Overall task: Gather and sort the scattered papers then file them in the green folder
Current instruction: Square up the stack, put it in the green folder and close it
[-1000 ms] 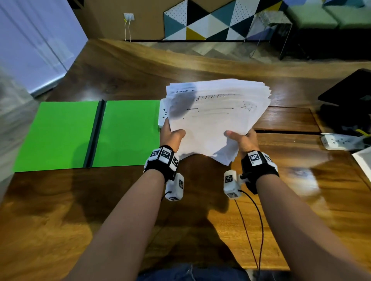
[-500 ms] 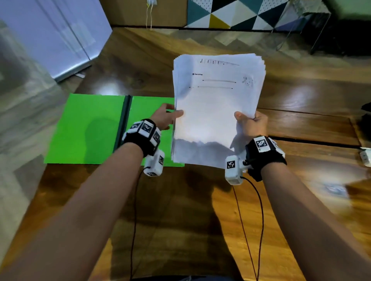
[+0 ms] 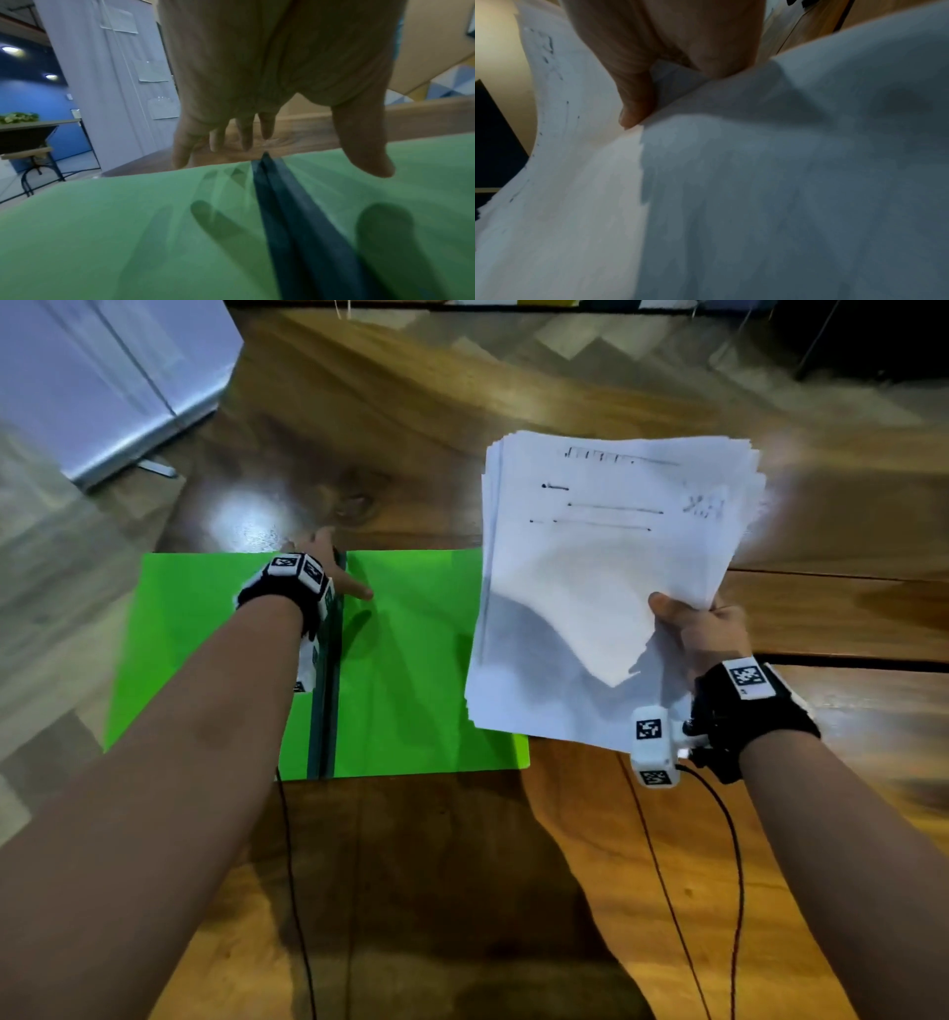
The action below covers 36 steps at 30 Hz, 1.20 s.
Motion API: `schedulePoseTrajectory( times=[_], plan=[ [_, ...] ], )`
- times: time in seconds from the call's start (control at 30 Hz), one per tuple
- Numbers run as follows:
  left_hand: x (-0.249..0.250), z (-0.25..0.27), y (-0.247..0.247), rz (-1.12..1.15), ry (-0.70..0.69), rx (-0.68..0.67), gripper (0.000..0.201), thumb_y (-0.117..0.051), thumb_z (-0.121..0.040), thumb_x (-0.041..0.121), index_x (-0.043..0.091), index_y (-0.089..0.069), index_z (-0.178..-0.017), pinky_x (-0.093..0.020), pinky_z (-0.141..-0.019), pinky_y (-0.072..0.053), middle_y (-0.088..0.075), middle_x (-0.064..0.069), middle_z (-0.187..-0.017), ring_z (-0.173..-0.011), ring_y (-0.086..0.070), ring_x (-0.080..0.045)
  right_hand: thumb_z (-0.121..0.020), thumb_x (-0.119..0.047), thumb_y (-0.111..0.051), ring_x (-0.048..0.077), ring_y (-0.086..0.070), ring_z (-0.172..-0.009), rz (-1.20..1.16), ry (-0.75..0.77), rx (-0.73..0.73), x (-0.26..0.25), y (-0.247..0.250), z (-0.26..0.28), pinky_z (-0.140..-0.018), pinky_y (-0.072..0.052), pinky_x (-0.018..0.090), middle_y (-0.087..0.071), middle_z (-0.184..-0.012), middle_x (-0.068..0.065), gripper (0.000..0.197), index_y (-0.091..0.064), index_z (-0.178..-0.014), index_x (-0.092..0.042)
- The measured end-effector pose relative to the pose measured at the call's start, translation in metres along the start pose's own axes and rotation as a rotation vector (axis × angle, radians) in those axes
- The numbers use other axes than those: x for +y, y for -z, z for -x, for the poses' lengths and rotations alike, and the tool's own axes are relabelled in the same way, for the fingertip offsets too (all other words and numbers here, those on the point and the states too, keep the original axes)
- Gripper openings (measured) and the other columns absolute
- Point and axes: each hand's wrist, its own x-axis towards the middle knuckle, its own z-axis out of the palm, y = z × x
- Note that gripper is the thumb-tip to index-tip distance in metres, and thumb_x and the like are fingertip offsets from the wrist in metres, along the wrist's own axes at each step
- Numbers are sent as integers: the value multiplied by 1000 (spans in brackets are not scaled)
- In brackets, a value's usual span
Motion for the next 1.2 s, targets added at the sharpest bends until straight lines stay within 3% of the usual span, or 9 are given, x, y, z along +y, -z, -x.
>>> schedulePoseTrajectory(
  times=[0.13,0.43,0.57,0.7,0.83,0.87,1.0,1.13,1.2],
  plan=[
    [-7,-6,-8,-157,-87,-23,109,-86,-54,47,20,-31,-144,-59,-109,-29,-30,-16,-147,-136,-23,-46,-78,-7,-73,7,-67,-51,52,-10,27,9,2,-4,-55,-55,20,-70,-57,-9,8,-69,-75,-13],
    [-32,53,-38,-60,-69,-11,99,-90,-47,43,26,-42,-131,-57,-104,-36,-32,-17,-139,-132,-27,-43,-75,-9,-76,11,-64,-53,85,6,73,10,15,22,-58,-53,24,-67,-55,-8,12,-67,-68,-16],
    [-42,95,-59,-76,-36,-36,99,-90,-45,45,26,-42,-129,-57,-105,-34,-30,-16,-141,-131,-24,-45,-77,-12,-75,3,-61,-42,129,-1,46,15,31,47,-48,-50,16,-65,-47,-12,7,-67,-78,-11],
    [-41,139,-82,-76,-62,-48,95,-90,-49,42,27,-42,-131,-53,-106,-33,-33,-14,-137,-128,-26,-44,-81,-13,-72,-2,-59,-38,190,0,24,26,52,73,-40,-46,11,-65,-65,-3,12,-66,-90,-9],
    [-25,174,-106,-66,-101,-53,96,-90,-49,42,30,-43,-132,-53,-107,-34,-33,-12,-138,-128,-26,-44,-76,-22,-75,22,-67,-64,274,-80,-18,41,78,86,-72,-58,33,-71,-79,8,18,-70,-88,-8],
    [-18,182,-113,-69,-114,-55,96,-90,-49,42,30,-43,-131,-54,-107,-34,-33,-11,-138,-129,-26,-44,-75,-24,-76,23,-67,-66,296,-102,-30,45,85,89,-72,-57,34,-71,-82,10,25,-70,-93,-7],
    [13,201,-133,-82,-155,-73,94,-89,-49,43,35,-42,-130,-63,-101,-35,-32,-7,-138,-130,-24,-42,-76,-19,-77,16,-66,-50,330,-161,-63,61,107,95,-58,-51,23,-71,-75,8,19,-70,-89,-7],
    [43,208,-144,-123,-163,-105,95,-87,-52,45,36,-37,-132,-66,-100,-35,-29,-7,-142,-134,-20,-43,-79,-9,-74,16,-66,-52,300,-217,-81,72,132,97,-46,-52,17,-71,-63,5,18,-67,-95,-4],
    [55,210,-148,-142,-167,-93,97,-87,-51,48,35,-36,-133,-64,-100,-37,-30,-8,-141,-131,-23,-43,-78,-9,-74,19,-65,-62,276,-257,-94,82,145,97,-52,-53,19,-68,-71,8,23,-66,-100,-5]
  ],
)
